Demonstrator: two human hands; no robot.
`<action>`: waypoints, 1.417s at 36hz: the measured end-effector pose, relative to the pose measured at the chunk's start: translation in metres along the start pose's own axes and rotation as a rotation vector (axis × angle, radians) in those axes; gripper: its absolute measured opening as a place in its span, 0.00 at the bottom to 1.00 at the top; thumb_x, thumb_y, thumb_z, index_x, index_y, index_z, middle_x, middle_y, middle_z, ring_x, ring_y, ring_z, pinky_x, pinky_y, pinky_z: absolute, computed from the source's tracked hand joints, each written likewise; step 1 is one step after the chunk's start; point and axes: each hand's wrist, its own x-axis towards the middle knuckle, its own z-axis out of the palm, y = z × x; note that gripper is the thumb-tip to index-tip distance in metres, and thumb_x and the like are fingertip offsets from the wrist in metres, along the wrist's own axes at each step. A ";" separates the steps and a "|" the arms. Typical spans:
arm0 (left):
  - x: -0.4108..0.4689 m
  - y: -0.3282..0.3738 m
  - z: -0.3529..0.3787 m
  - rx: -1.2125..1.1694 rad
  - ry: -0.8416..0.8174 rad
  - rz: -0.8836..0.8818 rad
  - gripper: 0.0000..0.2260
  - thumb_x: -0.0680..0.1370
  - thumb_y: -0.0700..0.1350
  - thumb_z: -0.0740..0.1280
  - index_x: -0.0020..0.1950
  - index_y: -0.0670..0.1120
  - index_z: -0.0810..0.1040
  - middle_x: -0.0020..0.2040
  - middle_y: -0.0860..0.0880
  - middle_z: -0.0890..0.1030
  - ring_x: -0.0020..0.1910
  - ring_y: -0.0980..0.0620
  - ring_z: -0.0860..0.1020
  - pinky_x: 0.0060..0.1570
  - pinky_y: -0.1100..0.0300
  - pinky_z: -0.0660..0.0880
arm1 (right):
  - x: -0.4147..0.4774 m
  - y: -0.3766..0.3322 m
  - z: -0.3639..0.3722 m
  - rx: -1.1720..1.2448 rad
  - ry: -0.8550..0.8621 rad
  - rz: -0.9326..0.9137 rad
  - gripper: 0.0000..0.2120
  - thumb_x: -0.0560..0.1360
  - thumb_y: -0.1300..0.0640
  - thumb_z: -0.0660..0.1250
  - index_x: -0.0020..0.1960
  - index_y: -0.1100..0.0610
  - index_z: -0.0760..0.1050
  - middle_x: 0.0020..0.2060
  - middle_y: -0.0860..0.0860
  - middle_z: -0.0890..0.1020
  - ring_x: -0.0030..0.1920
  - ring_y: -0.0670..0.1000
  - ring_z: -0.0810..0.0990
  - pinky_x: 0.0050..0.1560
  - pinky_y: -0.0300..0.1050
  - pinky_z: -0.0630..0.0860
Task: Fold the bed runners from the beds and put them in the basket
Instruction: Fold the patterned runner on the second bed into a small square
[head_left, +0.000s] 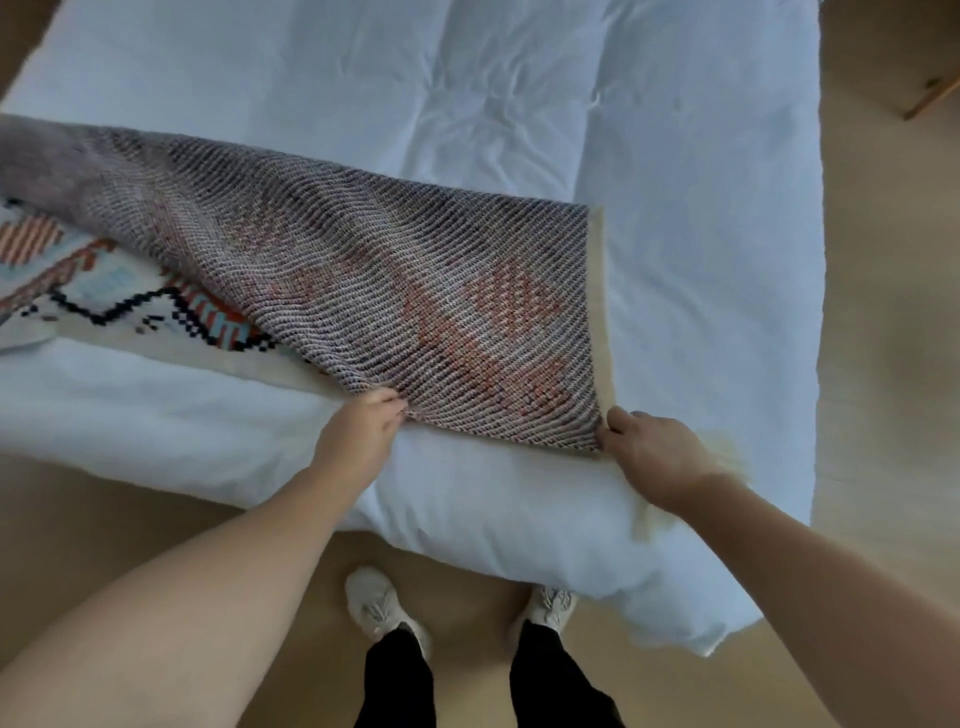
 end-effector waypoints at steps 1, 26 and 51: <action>0.000 -0.002 0.005 0.046 -0.014 -0.010 0.14 0.80 0.41 0.62 0.64 0.43 0.78 0.68 0.47 0.74 0.62 0.43 0.73 0.60 0.53 0.70 | 0.001 -0.003 0.006 -0.002 -0.027 0.005 0.08 0.68 0.65 0.67 0.47 0.59 0.78 0.42 0.54 0.76 0.36 0.57 0.76 0.28 0.46 0.66; -0.123 -0.089 -0.227 -0.042 0.137 -0.208 0.17 0.81 0.40 0.57 0.69 0.49 0.71 0.69 0.52 0.70 0.59 0.50 0.75 0.55 0.57 0.73 | 0.096 -0.204 -0.204 0.045 -0.034 0.014 0.07 0.74 0.60 0.57 0.45 0.56 0.74 0.45 0.52 0.77 0.49 0.55 0.77 0.46 0.47 0.73; -0.145 -0.269 -0.351 0.040 0.174 -0.398 0.15 0.80 0.42 0.59 0.67 0.48 0.73 0.66 0.52 0.73 0.59 0.51 0.75 0.58 0.54 0.74 | 0.267 -0.356 -0.260 0.023 -0.064 -0.092 0.09 0.76 0.59 0.56 0.48 0.56 0.75 0.47 0.53 0.77 0.46 0.56 0.78 0.43 0.47 0.74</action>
